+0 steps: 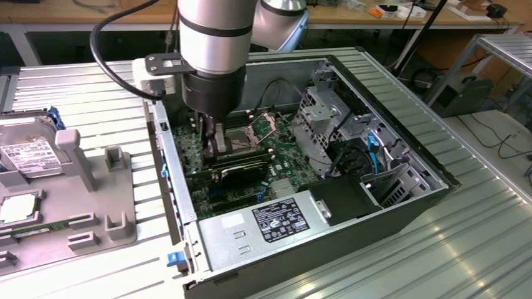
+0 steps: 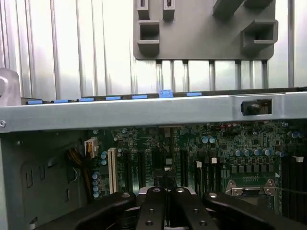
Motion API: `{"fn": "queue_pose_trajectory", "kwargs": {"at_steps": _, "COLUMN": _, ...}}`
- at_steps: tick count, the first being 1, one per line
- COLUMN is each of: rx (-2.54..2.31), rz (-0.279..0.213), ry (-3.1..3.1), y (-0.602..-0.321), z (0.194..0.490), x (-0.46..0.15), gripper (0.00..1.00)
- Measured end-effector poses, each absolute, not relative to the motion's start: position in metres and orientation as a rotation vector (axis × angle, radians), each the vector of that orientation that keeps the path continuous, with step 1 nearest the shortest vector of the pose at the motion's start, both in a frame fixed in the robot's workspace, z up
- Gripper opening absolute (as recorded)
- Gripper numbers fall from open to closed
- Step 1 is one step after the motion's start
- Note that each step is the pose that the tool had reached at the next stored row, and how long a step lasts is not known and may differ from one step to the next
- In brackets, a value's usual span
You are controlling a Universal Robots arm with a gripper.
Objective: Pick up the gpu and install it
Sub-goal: 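Press down on the gpu until it lock into place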
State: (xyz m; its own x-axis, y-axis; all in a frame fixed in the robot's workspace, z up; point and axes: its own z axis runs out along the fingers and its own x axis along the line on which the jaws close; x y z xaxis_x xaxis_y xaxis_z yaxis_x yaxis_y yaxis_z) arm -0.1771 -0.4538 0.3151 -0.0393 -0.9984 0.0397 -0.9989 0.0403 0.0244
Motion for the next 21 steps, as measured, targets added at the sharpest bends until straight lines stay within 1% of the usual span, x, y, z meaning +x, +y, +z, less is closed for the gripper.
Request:
{"fn": "queue_pose_trajectory", "kwargs": {"at_steps": 1, "rx": 2.145, "rz": 0.014, "ry": -2.232, "y": -0.454, "z": 0.316, "x": -0.181, "gripper": 0.11}}
{"fn": "queue_pose_trajectory", "kwargs": {"at_steps": 5, "rx": 2.127, "rz": -0.024, "ry": -2.214, "y": -0.454, "z": 0.316, "x": -0.187, "gripper": 0.11}}
{"fn": "queue_pose_trajectory", "kwargs": {"at_steps": 8, "rx": 2.13, "rz": -0.036, "ry": -2.217, "y": -0.454, "z": 0.316, "x": -0.198, "gripper": 0.11}}
{"fn": "queue_pose_trajectory", "kwargs": {"at_steps": 11, "rx": 2.16, "rz": -0.107, "ry": -2.244, "y": -0.454, "z": 0.316, "x": -0.204, "gripper": 0.11}}
{"fn": "queue_pose_trajectory", "kwargs": {"at_steps": 21, "rx": 2.159, "rz": -0.105, "ry": -2.243, "y": -0.458, "z": 0.314, "x": -0.204, "gripper": 0.11}}
